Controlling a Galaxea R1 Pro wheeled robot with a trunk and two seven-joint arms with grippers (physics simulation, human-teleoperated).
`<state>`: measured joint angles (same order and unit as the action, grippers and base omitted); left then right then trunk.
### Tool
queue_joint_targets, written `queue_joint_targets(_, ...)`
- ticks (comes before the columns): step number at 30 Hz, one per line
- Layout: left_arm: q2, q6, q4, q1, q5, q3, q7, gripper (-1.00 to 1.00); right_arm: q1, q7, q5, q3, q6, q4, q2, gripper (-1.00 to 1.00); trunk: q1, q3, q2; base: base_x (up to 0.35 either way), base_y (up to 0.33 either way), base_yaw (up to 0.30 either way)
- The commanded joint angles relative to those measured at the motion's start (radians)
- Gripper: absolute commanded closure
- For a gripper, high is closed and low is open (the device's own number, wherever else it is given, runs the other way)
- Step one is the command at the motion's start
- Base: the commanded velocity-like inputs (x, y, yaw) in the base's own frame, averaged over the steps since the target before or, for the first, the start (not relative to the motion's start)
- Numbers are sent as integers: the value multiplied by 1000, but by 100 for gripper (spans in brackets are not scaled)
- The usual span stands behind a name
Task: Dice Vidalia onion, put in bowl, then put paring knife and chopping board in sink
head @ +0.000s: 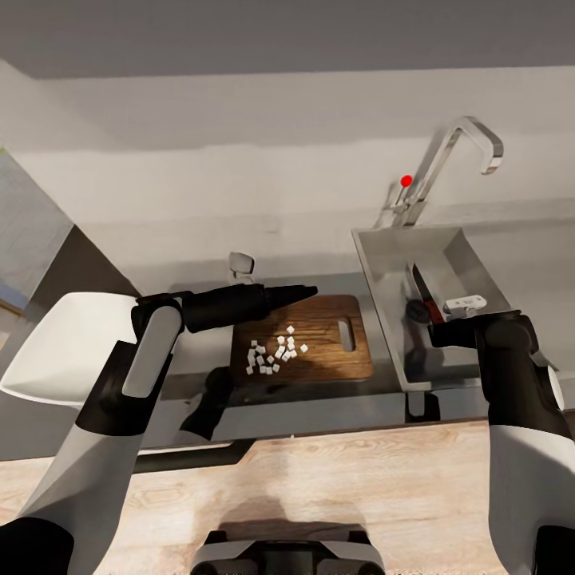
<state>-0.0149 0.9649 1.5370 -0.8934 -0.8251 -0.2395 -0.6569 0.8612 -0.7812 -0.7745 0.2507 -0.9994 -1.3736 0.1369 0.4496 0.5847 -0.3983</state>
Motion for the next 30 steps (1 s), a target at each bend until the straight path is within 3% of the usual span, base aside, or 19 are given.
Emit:
queue_joint_targets(1, 0, 5, 0, -1, -2, 0, -1, -100, 1, -10, -9, 0, -2, -1, 0, 100, 0, 3, -2, 0, 0, 0)
queue_joint_targets(30, 1, 5, -1, -1, -2, -2, -1, -100, 1, -10, -9, 0, -2, -1, 0, 100, 0, 29, -2, 0, 0, 0)
